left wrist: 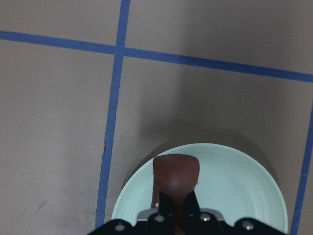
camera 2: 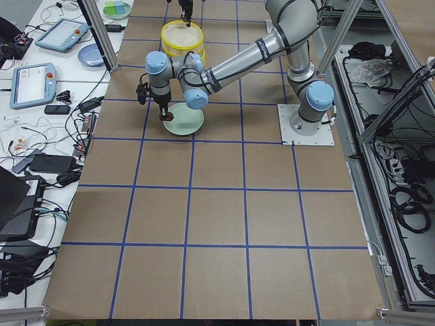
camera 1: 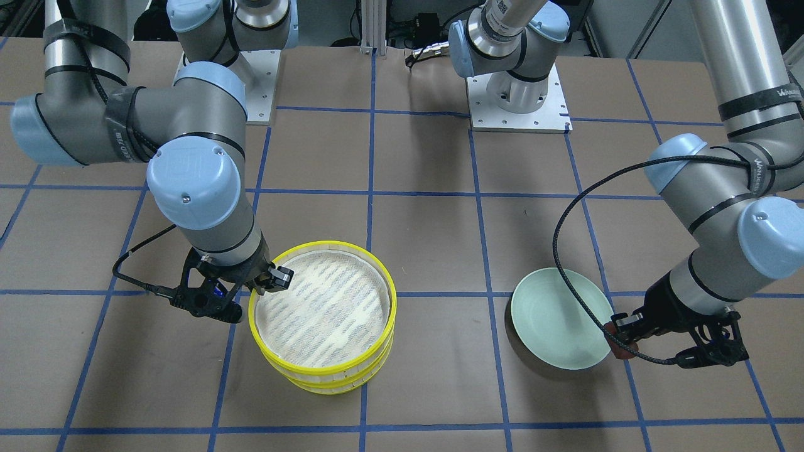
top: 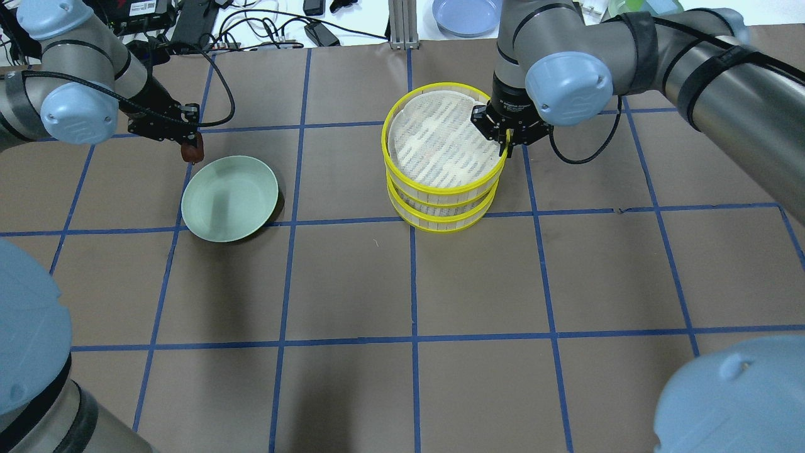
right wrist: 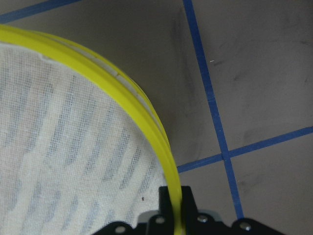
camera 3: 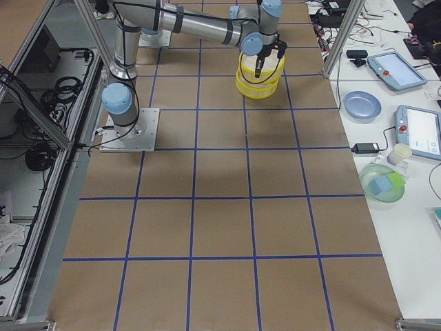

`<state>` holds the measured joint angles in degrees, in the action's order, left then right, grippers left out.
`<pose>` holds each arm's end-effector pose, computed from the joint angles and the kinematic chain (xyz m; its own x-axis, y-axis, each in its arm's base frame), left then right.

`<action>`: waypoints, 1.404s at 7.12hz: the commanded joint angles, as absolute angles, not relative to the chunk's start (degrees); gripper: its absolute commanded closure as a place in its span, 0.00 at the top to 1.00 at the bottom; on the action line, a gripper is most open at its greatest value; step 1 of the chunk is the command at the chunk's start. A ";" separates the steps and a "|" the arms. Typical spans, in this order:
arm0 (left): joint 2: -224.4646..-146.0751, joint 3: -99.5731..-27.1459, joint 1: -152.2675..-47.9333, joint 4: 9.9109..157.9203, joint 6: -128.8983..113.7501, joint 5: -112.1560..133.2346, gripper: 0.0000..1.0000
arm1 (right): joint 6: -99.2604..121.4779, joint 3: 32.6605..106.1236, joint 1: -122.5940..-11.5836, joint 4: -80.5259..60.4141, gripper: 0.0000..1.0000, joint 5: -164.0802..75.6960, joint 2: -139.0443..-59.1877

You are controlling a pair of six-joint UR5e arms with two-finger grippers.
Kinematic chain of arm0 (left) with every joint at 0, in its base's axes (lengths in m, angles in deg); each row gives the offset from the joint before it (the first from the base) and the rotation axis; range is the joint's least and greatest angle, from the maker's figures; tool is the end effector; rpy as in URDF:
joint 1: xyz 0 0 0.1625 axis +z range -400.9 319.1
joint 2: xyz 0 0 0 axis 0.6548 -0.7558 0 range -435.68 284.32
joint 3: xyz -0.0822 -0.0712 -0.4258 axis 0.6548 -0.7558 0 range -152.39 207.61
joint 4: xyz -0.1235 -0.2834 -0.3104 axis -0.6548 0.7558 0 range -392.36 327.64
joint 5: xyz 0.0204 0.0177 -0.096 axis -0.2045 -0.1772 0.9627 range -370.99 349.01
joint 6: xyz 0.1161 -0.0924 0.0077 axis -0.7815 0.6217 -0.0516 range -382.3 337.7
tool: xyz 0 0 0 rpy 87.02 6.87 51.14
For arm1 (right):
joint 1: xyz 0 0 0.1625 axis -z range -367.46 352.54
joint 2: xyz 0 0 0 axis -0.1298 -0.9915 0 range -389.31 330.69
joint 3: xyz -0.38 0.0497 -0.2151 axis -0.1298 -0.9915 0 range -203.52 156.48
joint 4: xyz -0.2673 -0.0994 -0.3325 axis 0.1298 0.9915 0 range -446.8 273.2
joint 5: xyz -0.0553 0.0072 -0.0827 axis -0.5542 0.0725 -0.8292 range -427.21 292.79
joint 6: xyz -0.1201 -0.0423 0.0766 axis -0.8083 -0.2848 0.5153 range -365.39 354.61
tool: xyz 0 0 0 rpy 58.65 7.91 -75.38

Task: Stack buns with steamer

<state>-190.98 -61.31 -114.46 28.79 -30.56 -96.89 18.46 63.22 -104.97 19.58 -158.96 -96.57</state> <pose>0.0544 -0.6926 0.2489 -0.9888 -0.1367 0.0590 -0.1417 0.9858 -0.0899 0.2133 -0.6324 0.2750 -0.9589 0.2792 0.0497 0.2812 0.9590 0.0370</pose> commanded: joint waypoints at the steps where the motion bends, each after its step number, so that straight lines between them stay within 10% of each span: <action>1: -189.59 -61.16 -114.91 28.98 -30.48 -96.34 0.00 | 19.04 65.59 -105.28 19.63 0.00 -158.80 -96.28; 10: -186.07 -58.35 -127.11 27.24 -14.95 -93.61 0.00 | 19.83 66.05 -104.67 23.06 0.06 -159.06 -95.23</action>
<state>-186.11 -59.05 -124.68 28.50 -18.55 -93.77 19.43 65.99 -104.89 22.89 -159.14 -95.33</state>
